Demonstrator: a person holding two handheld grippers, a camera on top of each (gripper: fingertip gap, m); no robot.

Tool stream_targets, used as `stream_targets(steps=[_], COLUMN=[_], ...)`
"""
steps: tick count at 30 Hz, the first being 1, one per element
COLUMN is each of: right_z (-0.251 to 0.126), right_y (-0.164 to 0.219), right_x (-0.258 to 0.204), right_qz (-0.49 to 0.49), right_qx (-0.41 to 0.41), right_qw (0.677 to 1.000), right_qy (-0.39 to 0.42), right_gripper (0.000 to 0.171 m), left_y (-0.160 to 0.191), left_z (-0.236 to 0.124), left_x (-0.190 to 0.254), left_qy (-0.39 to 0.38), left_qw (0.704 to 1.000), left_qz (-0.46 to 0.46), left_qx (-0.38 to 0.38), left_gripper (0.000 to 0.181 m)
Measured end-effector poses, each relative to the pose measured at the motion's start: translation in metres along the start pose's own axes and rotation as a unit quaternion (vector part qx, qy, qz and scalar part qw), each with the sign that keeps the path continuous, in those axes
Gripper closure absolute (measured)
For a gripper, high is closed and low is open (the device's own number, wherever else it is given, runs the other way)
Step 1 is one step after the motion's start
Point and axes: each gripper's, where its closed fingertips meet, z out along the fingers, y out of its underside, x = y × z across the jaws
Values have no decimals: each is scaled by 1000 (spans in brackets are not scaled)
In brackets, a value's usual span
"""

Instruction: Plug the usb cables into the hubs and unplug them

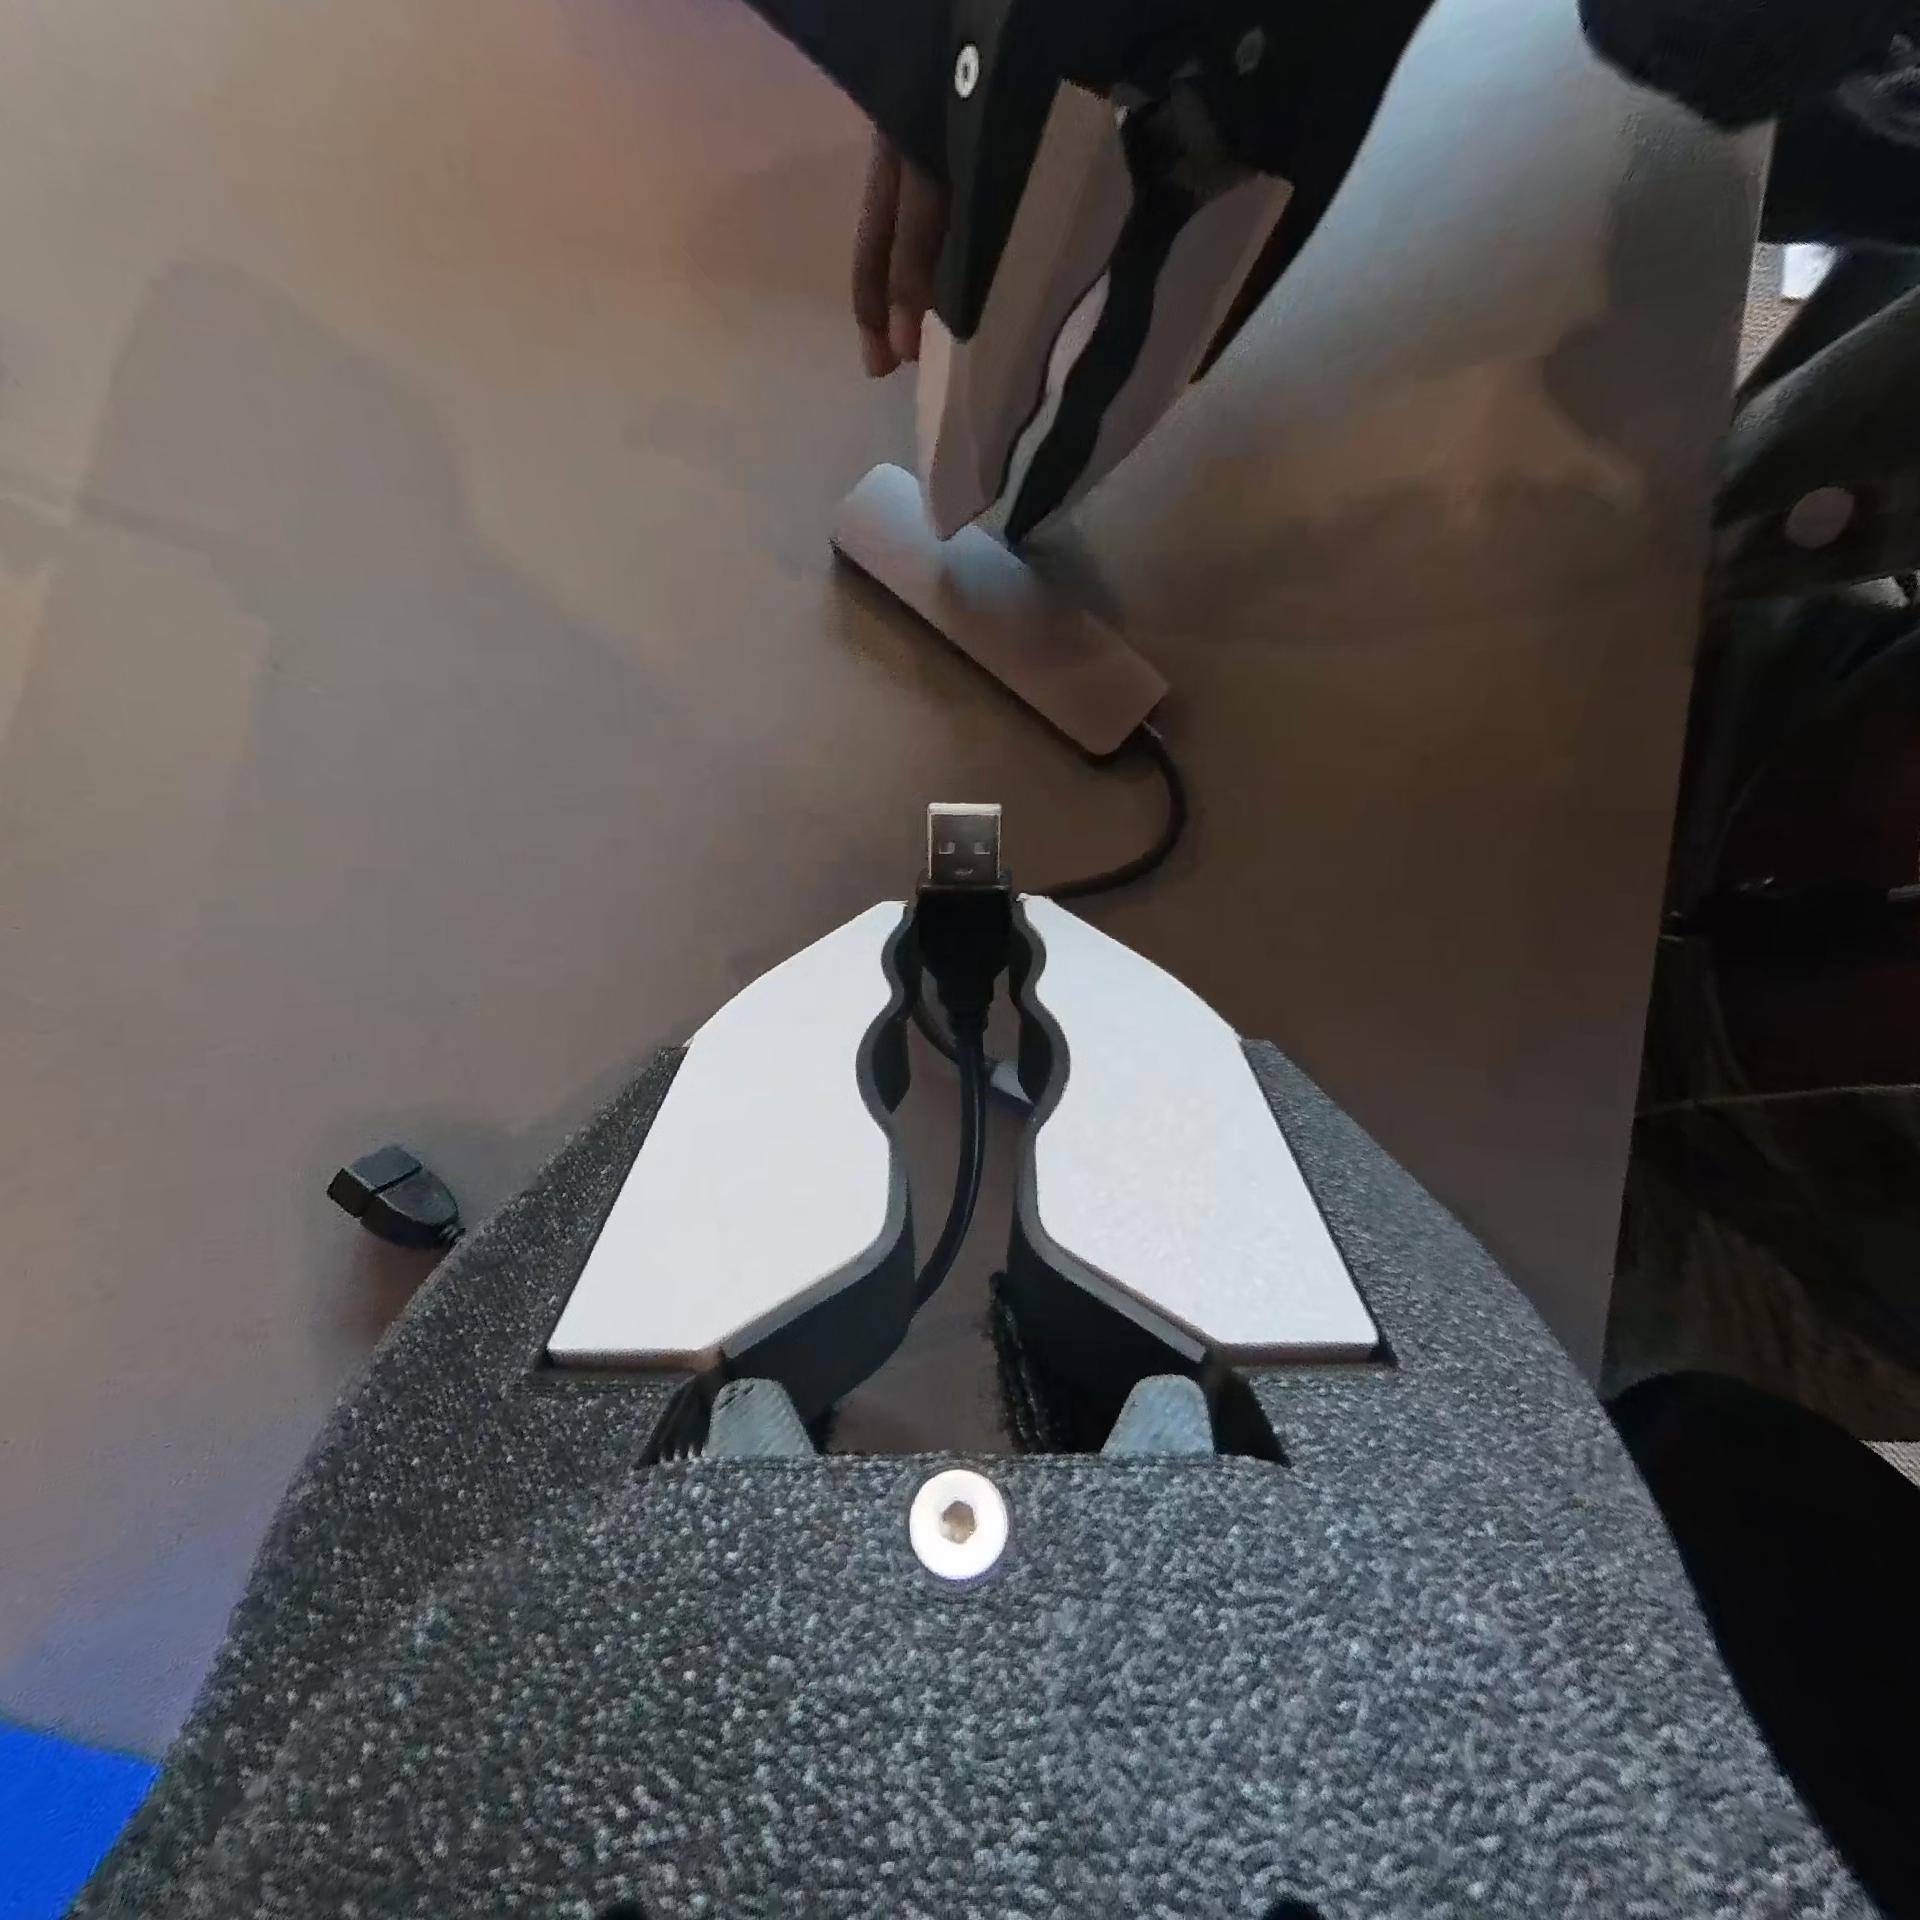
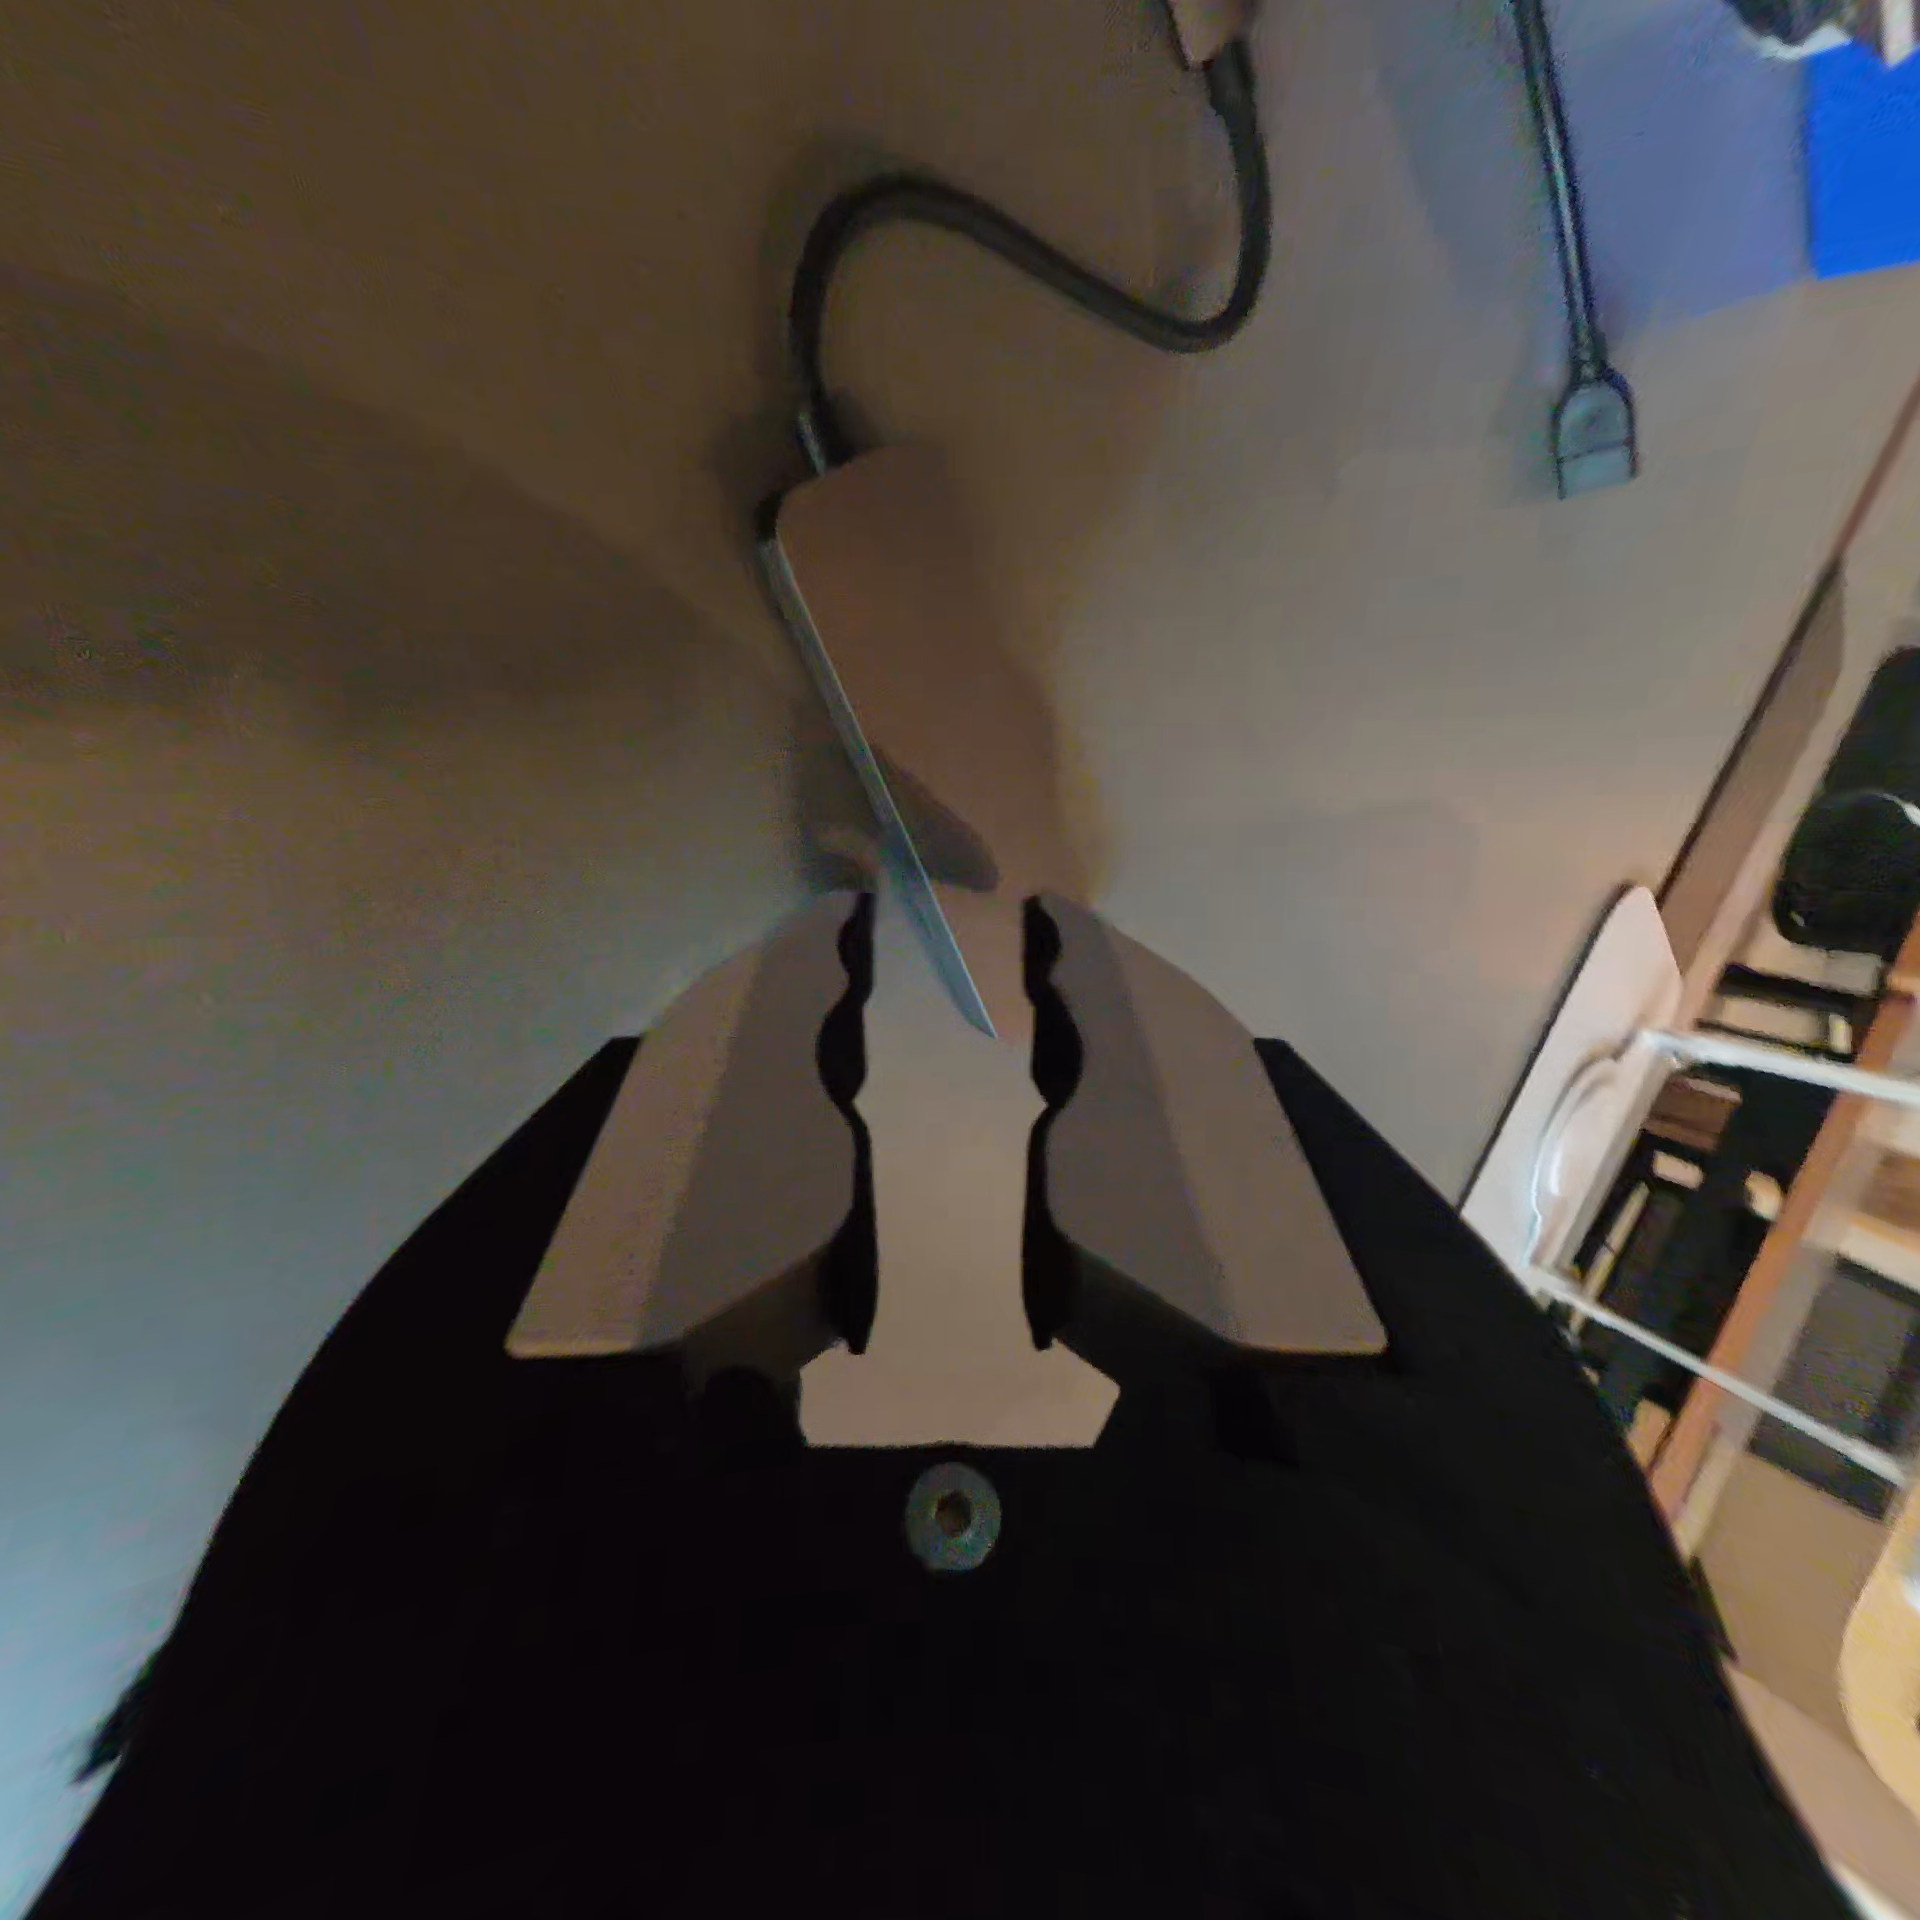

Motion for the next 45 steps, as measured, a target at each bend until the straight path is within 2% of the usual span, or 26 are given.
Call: stream_targets(steps=[2,4,7,13,14,16,18,22,27,31,40,41,45], right_z=[-3,-3,1,13,14,11,11,11,1,-12,-28,-29,-35], right_y=[2,7,8,14,15,15,15,14,9,8,17,16,10], right_x=[0,0,4,9,9,2,0,2,14,23,15,14,17], right_qz=[-15,-32,-73,-123,-123,-117,-108,-75,35,116,150,148,152], right_qx=[-13,-37,-48,-60,-59,-59,-53,-28,37,90,91,90,109], right_qw=[998,992,982,964,962,952,948,959,978,978,978,979,977], right_qy=[-55,-114,-169,-227,-237,-278,-295,-274,-203,-150,-111,-108,-101], right_gripper=[124,115,113,109,112,136,140,141,141,141,141,141,141], left_y=[1,1,1,6,7,7,7,5,5,7,32,30,23], left_z=[-2,-3,-4,-8,-9,-9,-10,-13,-21,-25,-3,-3,-11], left_x=[1,2,2,4,5,6,6,0,-2,0,19,18,10], left_qy=[0,0,1,3,2,5,6,-2,-19,-25,3,-3,-25], left_qw=[1000,1000,1000,1000,1000,1000,1000,1000,999,998,1000,1000,999], left_qz=[4,5,5,6,8,11,8,-2,-12,-18,-15,-18,-34], left_qx=[-2,-1,1,2,2,5,11,28,45,48,-3,2,27], left_gripper=[165,165,165,165,165,165,165,165,165,165,165,163,129])
